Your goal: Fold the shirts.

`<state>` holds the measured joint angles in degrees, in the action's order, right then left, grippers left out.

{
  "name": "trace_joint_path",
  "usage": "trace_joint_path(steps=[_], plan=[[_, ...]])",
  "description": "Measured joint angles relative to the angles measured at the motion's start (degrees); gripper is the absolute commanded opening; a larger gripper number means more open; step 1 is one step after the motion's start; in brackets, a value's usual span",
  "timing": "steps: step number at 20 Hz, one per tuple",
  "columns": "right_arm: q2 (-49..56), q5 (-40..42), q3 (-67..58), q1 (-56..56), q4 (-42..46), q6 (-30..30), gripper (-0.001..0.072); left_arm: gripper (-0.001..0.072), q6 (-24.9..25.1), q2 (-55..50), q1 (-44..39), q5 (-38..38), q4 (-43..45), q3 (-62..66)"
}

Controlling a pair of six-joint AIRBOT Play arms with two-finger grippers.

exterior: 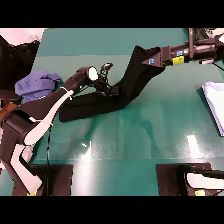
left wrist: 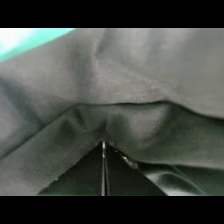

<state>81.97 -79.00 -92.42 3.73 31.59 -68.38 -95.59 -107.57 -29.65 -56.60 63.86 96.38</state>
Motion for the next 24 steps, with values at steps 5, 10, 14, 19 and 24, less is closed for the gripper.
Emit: trace_joint_path(steps=[5,10,14,19,24], plan=[[2.9,-0.8,-5.9,5.5,1.8,-1.6,0.0016,0.0025,0.0,5.2,1.8,-5.1,9.0,2.9],[6.9,-0.2,-10.9,12.6,2.6,-2.2,0.0016,0.0026,0.1,17.1,8.0,-13.6,22.2,3.5],[12.0,2.3,-16.3,19.8,2.9,-2.4,0.0016,0.0026,1.0,27.8,14.6,-19.8,28.9,3.7],[20.3,7.8,-21.5,28.4,4.3,-2.4,0.0017,0.0026,2.4,37.7,19.6,-24.4,32.2,3.7],[28.0,13.4,-23.2,35.5,10.6,-2.4,0.004,0.0026,2.9,41.0,20.7,-27.5,33.6,3.7]])
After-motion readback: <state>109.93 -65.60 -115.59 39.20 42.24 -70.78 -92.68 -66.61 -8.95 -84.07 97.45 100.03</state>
